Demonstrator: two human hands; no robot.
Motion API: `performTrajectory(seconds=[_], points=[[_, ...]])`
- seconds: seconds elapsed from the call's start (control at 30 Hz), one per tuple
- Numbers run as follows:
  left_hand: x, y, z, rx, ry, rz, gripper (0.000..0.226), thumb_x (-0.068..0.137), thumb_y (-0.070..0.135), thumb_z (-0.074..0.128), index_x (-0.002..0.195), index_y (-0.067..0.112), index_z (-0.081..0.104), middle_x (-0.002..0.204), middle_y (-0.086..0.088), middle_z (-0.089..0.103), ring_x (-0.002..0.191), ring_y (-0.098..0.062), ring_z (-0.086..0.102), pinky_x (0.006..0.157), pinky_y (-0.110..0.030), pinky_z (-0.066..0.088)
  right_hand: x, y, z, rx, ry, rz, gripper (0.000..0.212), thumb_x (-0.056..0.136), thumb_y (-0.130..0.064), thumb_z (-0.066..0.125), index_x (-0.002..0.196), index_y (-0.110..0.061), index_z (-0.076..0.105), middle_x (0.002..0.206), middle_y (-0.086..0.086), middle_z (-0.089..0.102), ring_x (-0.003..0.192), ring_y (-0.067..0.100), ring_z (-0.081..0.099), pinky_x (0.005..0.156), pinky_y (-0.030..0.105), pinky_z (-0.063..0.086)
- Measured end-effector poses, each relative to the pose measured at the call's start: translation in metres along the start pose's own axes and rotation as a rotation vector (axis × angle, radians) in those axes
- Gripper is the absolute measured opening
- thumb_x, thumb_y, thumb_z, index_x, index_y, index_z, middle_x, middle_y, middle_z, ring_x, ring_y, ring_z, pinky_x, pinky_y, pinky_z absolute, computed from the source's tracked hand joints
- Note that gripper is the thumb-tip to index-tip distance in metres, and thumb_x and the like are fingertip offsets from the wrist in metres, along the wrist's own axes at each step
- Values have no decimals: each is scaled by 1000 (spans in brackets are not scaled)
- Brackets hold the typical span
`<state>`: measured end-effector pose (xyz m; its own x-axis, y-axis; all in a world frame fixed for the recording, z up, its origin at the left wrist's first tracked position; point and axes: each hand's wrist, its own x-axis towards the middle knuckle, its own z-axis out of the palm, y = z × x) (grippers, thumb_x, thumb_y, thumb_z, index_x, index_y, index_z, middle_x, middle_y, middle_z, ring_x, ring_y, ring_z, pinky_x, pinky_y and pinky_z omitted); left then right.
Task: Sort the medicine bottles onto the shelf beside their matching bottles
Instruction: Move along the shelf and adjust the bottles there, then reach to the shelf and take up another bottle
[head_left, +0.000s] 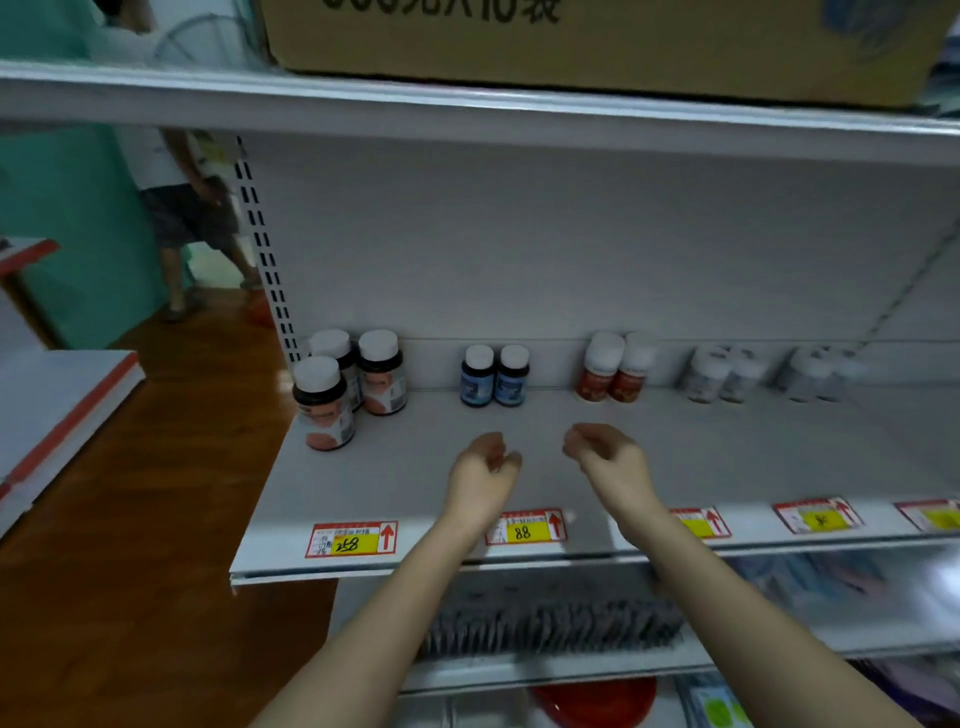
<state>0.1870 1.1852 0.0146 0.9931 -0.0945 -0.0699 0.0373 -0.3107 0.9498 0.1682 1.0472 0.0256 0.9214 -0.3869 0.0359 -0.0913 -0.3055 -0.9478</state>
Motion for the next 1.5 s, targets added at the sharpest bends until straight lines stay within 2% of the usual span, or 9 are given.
performTrajectory(seconds=[0.17,0.33,0.47,0.57,0.63,0.97,1.17,1.27,1.5], points=[[-19,17,30,-46,-76,39,40,88,12,54,125,-2,48,130,-19,53,121,-28,51,103,-35,40,-24,2,-49,24,72,0,30,89,-13,57,114,3,58,113,19,63,104,25,59,87,26,42],[-35,55,94,-88,-175,143,38,89,9,52,125,-4,47,128,-18,54,118,-25,52,93,-21,37,-35,12,-127,50,205,-1,29,88,-15,58,112,0,58,110,19,64,104,26,60,89,29,43],[-52,94,176,-127,-262,201,37,89,8,52,124,-5,48,127,-20,55,117,-25,53,91,-20,37,-42,32,-218,24,324,-12,28,87,-16,60,110,-1,61,107,19,66,102,27,62,90,33,47],[-75,125,250,-128,-349,245,36,89,7,52,123,-6,49,126,-19,56,116,-25,53,88,-17,37,-49,49,-301,25,419,-30,24,86,-9,60,107,4,61,104,24,66,99,31,62,77,21,48],[-90,143,299,-123,-398,271,35,89,8,53,121,-7,50,125,-21,56,113,-25,55,91,-25,41,-56,62,-355,30,466,-28,24,87,-9,59,107,4,60,103,23,65,100,32,62,69,12,48],[-141,216,500,-101,-637,366,39,88,17,56,123,1,52,121,-13,60,102,-12,53,93,-23,39,-73,119,-559,25,693,12,16,87,-15,59,101,-8,61,101,14,67,94,20,62,65,7,47],[-119,235,597,-71,-716,349,39,88,23,56,124,7,52,118,-7,60,105,-15,55,98,-29,42,-40,162,-630,66,739,72,10,87,-17,60,96,-15,60,97,11,66,94,20,62,74,19,48],[-96,246,650,-90,-738,336,40,87,24,57,123,7,52,120,-10,60,107,-18,57,100,-32,43,-11,180,-672,37,759,91,27,86,-19,60,110,-6,59,99,12,66,96,20,62,82,26,49],[-57,281,772,-81,-813,314,40,88,23,55,124,8,50,123,-11,58,112,-21,55,92,-27,42,49,207,-767,-35,856,119,30,87,-18,60,113,-5,58,107,14,65,102,22,60,81,25,44]])
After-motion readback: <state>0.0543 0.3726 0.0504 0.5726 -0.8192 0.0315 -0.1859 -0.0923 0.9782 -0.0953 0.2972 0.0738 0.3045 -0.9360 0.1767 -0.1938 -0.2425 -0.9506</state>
